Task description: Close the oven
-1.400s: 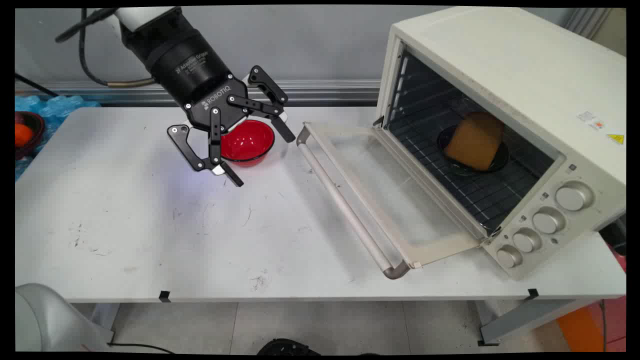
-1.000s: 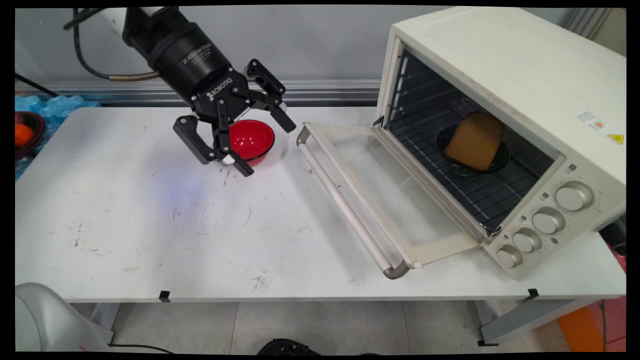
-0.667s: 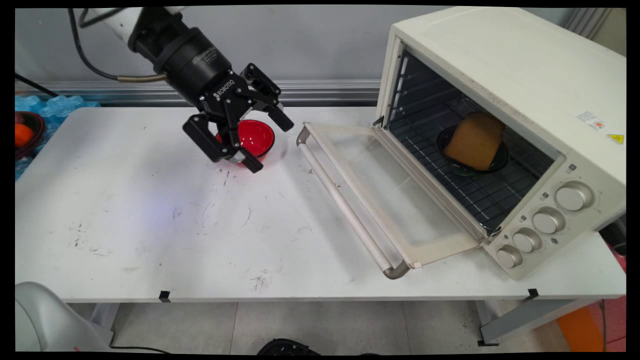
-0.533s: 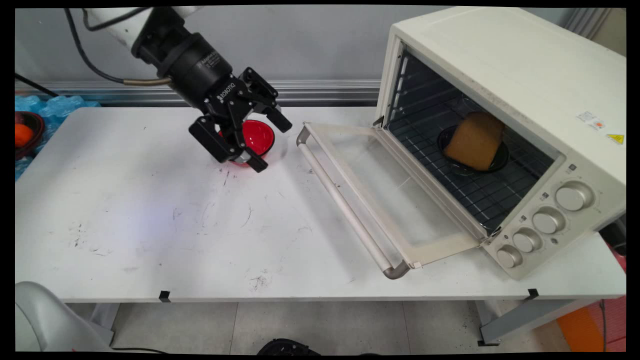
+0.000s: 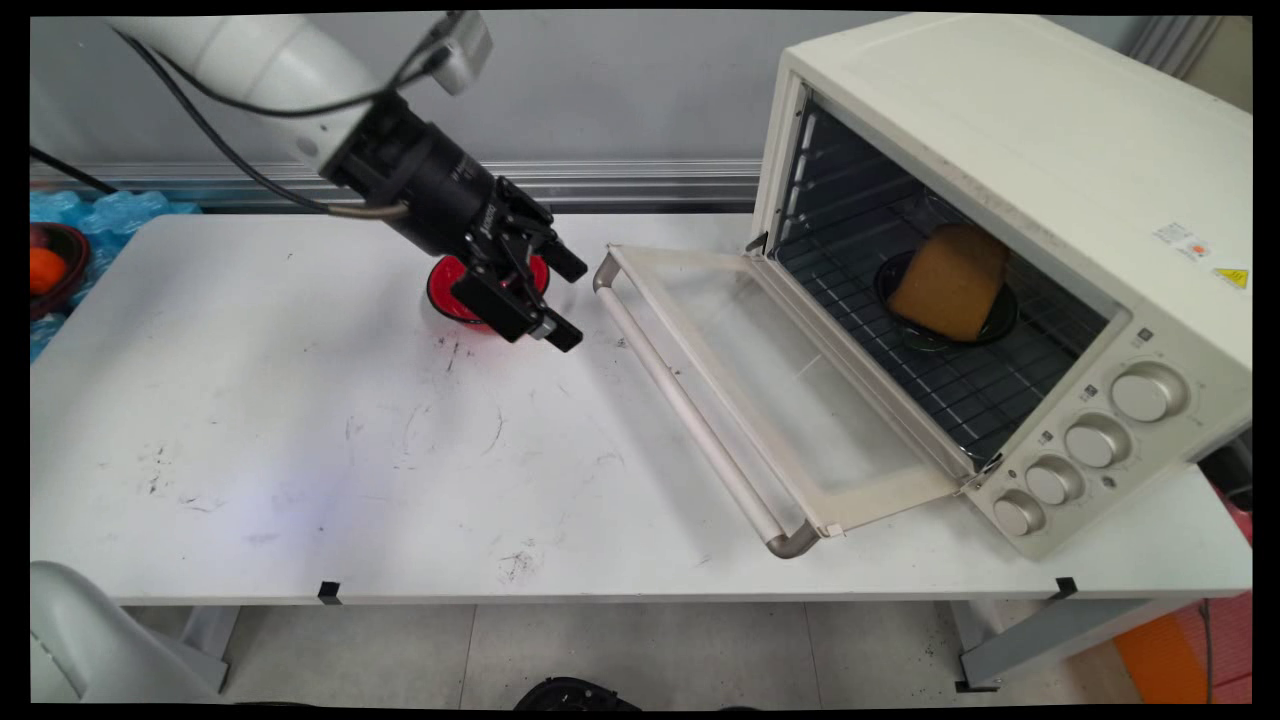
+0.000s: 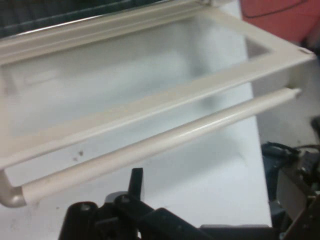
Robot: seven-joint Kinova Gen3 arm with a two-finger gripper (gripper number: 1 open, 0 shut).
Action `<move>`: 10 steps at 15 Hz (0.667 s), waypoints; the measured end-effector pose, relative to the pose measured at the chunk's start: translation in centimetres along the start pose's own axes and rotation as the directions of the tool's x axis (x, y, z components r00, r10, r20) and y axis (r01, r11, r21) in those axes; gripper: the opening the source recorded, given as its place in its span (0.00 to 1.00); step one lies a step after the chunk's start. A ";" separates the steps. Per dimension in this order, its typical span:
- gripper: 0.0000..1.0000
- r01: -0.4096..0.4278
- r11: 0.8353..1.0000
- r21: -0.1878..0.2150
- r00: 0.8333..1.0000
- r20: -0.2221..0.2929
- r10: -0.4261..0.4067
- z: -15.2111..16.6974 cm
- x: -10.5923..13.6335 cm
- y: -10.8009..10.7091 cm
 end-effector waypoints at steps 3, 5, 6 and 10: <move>1.00 0.049 0.997 0.051 0.999 0.006 -0.049 1.7 -0.6 0.0; 1.00 0.067 0.995 0.078 0.998 0.009 -0.068 2.7 -0.9 -0.1; 1.00 0.075 0.993 0.090 0.997 0.011 -0.076 3.2 -1.0 -0.2; 1.00 0.097 0.986 0.134 0.995 0.026 -0.101 5.4 -1.6 -0.4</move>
